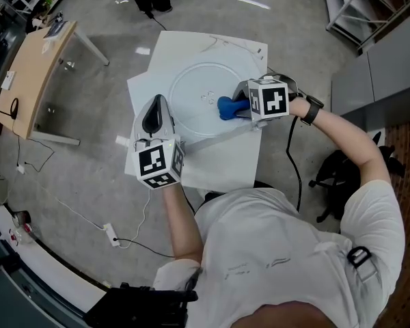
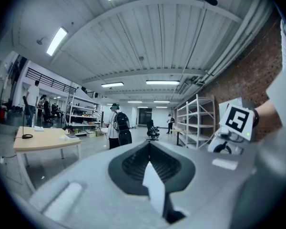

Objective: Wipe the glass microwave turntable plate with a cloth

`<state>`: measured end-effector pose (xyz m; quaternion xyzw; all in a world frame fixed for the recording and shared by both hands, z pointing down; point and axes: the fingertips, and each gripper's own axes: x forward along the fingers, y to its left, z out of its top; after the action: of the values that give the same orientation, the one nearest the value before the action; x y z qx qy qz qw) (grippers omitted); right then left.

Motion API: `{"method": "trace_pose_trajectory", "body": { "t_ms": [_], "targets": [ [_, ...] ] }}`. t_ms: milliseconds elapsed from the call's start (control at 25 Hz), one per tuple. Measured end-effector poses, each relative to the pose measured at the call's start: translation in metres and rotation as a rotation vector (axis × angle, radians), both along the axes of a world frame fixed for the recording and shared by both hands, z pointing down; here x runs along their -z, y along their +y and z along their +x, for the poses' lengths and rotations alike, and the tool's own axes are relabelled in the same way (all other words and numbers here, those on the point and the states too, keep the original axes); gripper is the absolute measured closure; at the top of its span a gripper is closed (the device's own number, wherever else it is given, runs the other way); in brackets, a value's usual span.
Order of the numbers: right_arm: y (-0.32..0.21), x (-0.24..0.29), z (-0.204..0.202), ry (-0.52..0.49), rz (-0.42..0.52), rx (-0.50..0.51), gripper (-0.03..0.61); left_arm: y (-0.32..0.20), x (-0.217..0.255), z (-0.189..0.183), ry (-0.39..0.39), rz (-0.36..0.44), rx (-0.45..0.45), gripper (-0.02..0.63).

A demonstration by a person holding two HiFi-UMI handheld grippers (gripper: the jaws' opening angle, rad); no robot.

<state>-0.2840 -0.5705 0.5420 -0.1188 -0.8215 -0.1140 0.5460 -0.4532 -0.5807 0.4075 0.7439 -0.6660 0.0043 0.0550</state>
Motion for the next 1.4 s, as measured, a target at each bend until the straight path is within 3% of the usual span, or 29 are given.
{"method": "trace_pose_trajectory", "body": {
  "t_ms": [200, 400, 560, 760, 920, 1160, 1400],
  "targets": [
    [0.036, 0.000, -0.039, -0.040, -0.028, 0.116, 0.505, 0.003, 0.003, -0.006, -0.004, 0.000, 0.009, 0.612],
    [0.039, -0.001, -0.089, -0.090, -0.030, 0.156, 0.505, 0.006, 0.003, -0.017, -0.007, -0.005, 0.033, 0.612],
    [0.018, -0.003, -0.125, -0.127, -0.002, 0.136, 0.505, 0.011, 0.002, -0.023, -0.009, -0.009, 0.047, 0.612],
    [-0.044, -0.002, -0.148, -0.175, 0.104, 0.019, 0.505, 0.013, 0.002, -0.025, -0.010, -0.011, 0.053, 0.612],
    [-0.089, -0.004, -0.131, -0.154, 0.144, -0.076, 0.506, 0.013, 0.001, -0.028, -0.009, -0.010, 0.057, 0.612],
    [-0.116, -0.006, -0.068, -0.084, 0.162, -0.165, 0.506, 0.008, -0.001, -0.027, -0.003, -0.009, 0.048, 0.612],
    [-0.097, -0.001, -0.002, 0.001, 0.198, -0.125, 0.506, -0.001, -0.004, -0.016, 0.000, -0.013, 0.021, 0.612]
  ]
}}
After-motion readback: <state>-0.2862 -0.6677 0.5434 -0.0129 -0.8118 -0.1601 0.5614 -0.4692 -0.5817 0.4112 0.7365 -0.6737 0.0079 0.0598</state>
